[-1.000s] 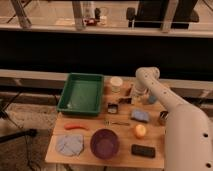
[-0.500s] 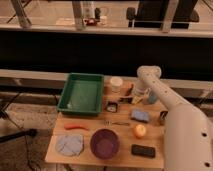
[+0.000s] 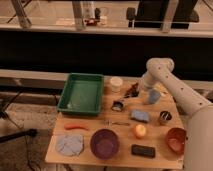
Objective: Place brush in red bowl
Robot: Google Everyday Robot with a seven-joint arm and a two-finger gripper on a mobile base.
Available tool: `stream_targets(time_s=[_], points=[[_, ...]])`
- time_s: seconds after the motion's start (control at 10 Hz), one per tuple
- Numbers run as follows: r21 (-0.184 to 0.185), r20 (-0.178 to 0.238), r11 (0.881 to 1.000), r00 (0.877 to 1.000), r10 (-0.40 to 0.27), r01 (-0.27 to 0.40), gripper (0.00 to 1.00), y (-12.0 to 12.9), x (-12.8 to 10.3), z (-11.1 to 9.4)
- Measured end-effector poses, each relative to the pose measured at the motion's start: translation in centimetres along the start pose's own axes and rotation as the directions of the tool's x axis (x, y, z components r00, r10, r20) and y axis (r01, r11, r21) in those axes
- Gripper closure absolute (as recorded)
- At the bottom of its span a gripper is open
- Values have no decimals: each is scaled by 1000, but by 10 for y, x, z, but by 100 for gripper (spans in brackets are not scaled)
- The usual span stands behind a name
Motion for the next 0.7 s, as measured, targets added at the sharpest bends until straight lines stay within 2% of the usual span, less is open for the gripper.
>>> stream_targets(time_s=[0.4,0.7], points=[[102,56,995,998,12,-18,100,2,-1,-67],[184,101,982,995,22,-40,100,16,3,-119]])
